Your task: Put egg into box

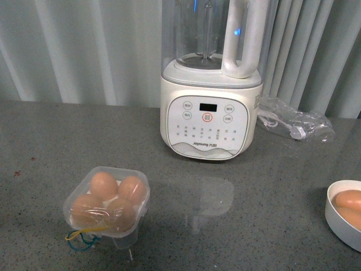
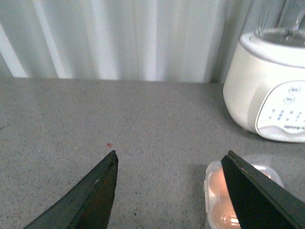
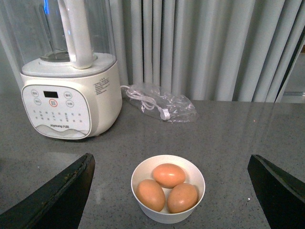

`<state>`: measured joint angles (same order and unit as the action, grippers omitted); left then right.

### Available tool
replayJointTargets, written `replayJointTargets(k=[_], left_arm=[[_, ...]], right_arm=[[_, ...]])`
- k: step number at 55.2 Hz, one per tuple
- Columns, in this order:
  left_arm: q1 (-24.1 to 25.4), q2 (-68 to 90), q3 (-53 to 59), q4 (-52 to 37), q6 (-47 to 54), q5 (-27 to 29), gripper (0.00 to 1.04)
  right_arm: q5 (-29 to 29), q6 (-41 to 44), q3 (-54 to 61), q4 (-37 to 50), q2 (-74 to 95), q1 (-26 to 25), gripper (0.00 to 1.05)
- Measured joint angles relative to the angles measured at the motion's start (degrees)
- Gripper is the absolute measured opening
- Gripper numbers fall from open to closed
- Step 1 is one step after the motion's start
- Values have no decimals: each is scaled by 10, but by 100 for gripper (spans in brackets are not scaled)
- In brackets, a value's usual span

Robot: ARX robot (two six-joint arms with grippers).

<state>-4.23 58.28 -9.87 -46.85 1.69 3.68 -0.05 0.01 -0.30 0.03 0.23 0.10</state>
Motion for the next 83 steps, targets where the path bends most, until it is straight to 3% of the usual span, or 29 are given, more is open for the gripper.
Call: replayJointTargets(k=[7, 20, 25, 57, 83], left_arm=[[38, -51, 24, 11, -9, -33, 43], [41, -133, 58, 63, -18, -36, 3], [41, -143, 82, 43, -18, -35, 4], [41, -387, 83, 272, -18, -36, 4], [41, -470, 83, 354, -18, -36, 4]], right_arm=[[0, 0, 0, 0, 0, 0, 97], [0, 0, 0, 0, 0, 0, 97], [0, 0, 0, 0, 0, 0, 97], [0, 0, 0, 0, 0, 0, 97], [0, 0, 0, 0, 0, 0, 97]])
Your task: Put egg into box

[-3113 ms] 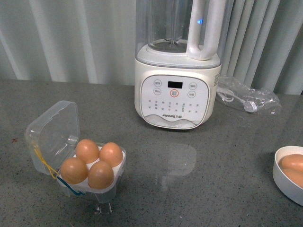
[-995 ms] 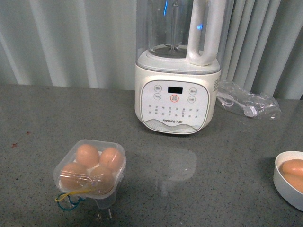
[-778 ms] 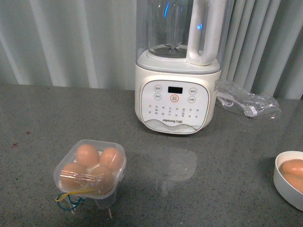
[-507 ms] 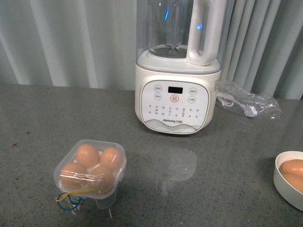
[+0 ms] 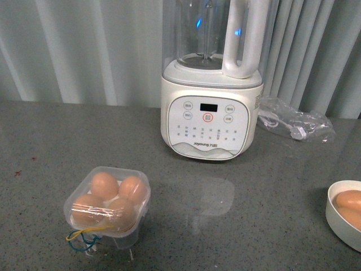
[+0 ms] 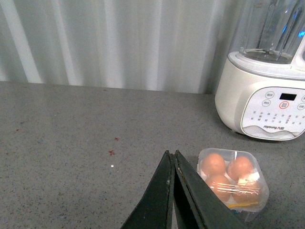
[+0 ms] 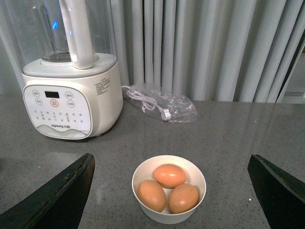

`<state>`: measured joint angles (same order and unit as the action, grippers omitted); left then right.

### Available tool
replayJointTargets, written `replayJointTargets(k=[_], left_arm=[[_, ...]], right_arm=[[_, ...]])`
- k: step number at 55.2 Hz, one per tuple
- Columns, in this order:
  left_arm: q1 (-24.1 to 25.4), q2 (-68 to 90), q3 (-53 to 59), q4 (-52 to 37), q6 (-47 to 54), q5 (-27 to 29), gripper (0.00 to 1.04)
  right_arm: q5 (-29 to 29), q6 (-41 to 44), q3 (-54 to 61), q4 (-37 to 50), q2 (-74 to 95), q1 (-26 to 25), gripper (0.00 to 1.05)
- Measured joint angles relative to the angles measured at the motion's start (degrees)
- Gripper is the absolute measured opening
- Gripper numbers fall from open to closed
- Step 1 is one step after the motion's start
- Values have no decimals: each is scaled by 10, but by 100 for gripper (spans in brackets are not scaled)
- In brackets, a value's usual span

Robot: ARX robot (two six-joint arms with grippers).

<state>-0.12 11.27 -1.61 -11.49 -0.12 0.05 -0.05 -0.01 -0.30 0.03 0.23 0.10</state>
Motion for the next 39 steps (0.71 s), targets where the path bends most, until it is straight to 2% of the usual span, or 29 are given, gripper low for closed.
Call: replayJointTargets(k=[6, 11, 22, 25, 34, 39], left_arm=[[0, -14, 0, 14, 0, 0, 4], [0, -80, 0, 101, 0, 0, 4], [0, -110, 0, 115, 0, 0, 4], [0, -110, 0, 115, 0, 0, 10], [0, -110, 0, 115, 0, 0, 46], [0, -111, 0, 115, 0, 0, 60]], right_arm=[[0, 0, 0, 0, 0, 0, 97], [0, 0, 0, 0, 0, 0, 97], [0, 0, 0, 0, 0, 0, 97], [0, 0, 0, 0, 0, 0, 97], [0, 0, 0, 0, 0, 0, 97], [0, 0, 0, 0, 0, 0, 97]])
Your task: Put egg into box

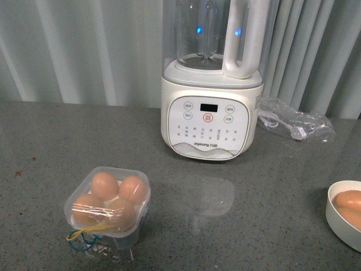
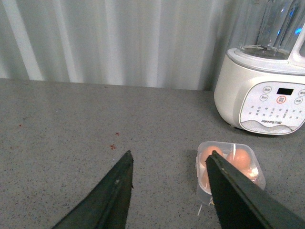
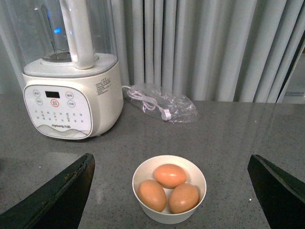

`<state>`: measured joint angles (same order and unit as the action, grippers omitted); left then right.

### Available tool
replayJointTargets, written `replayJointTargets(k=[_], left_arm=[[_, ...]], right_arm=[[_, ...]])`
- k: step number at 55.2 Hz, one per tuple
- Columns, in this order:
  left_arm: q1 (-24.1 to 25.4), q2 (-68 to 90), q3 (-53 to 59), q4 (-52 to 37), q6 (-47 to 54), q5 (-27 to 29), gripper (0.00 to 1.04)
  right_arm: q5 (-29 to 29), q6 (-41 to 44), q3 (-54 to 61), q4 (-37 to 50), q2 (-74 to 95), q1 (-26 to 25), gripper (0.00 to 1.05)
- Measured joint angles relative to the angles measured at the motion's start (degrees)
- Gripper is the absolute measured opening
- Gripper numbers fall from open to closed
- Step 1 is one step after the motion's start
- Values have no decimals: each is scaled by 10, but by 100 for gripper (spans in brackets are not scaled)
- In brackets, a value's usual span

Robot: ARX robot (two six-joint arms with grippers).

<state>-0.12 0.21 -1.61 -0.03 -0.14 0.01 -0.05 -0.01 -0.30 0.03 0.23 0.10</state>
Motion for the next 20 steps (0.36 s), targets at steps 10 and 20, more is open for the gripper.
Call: replayJointTargets(k=[10, 20], left_arm=[[0, 0, 0, 0, 0, 0, 96], [0, 0, 0, 0, 0, 0, 98]], right_arm=[[0, 0, 0, 0, 0, 0, 97], [0, 0, 0, 0, 0, 0, 97]])
